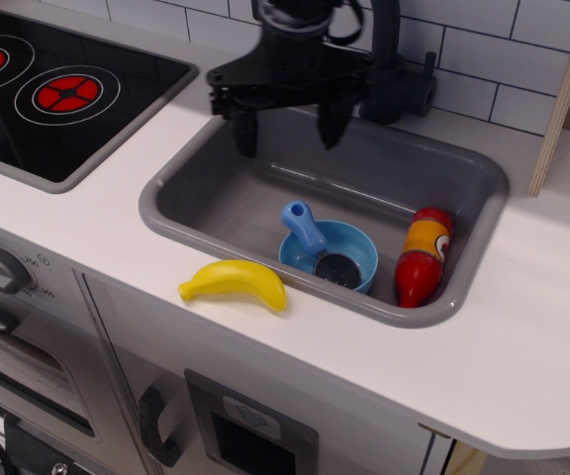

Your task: Take spoon out of bowl sink

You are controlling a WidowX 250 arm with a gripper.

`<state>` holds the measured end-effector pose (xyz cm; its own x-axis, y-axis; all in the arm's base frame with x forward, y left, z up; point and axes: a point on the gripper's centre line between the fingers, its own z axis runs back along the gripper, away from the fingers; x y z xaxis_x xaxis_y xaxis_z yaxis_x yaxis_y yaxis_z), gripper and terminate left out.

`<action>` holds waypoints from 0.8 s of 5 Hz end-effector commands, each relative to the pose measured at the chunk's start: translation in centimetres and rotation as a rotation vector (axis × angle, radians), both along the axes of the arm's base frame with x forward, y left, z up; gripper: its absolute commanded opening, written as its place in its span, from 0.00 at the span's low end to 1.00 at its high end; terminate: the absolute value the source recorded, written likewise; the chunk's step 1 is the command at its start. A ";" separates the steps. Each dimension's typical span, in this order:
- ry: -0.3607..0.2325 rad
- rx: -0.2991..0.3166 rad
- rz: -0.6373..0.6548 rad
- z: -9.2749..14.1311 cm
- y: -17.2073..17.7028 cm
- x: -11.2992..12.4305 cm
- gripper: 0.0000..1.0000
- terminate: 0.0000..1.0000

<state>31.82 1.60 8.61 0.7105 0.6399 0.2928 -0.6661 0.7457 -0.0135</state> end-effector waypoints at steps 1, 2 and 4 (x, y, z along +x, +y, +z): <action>0.008 -0.054 0.208 -3.5 0.5 0.2 1.00 0.00; 0.018 -0.030 0.249 -5.2 0.9 0.1 1.00 0.00; 0.037 -0.037 0.298 -6.6 1.1 -0.1 1.00 0.00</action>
<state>31.93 2.84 1.33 0.5038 0.8328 0.2295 -0.8563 0.5164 0.0062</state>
